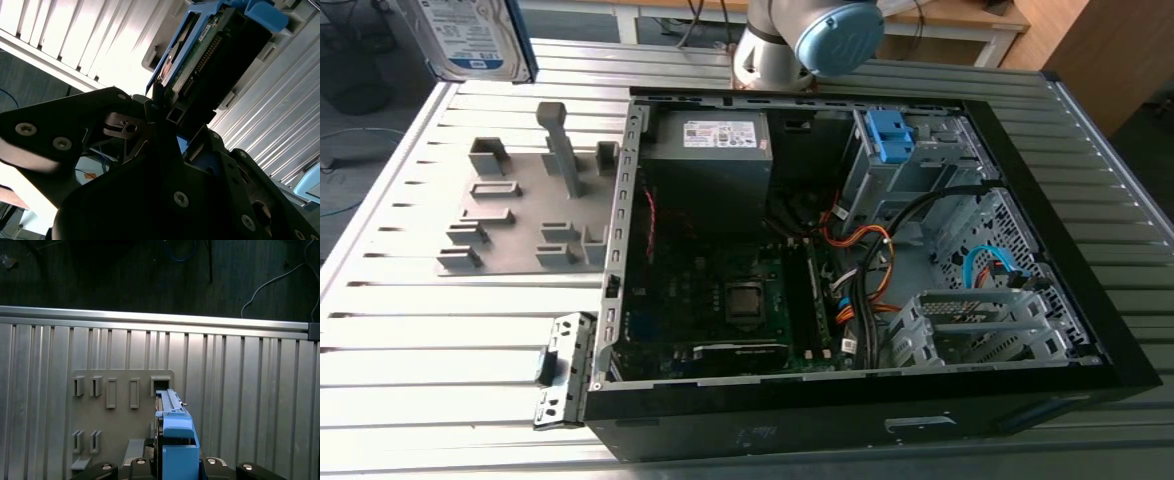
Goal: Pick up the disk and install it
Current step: 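Pick up the disk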
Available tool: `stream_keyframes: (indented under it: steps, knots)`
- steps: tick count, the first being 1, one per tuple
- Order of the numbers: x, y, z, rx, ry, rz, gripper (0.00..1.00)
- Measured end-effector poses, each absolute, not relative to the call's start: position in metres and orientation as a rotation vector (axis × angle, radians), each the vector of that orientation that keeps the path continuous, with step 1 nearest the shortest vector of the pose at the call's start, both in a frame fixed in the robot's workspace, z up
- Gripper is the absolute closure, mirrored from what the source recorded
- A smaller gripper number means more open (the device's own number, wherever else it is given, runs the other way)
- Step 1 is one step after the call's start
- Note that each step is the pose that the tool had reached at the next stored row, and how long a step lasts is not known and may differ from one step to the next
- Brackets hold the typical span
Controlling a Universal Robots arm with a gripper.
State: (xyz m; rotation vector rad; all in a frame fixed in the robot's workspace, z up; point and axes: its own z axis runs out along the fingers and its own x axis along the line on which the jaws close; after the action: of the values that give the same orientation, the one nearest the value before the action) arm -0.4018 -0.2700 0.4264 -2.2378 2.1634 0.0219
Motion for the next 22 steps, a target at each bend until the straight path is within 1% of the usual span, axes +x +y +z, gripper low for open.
stream_keyframes:
  steps: [22]
  knots:
    - [-0.402,-0.27,0.445,-2.238,2.163,0.022,0.64]
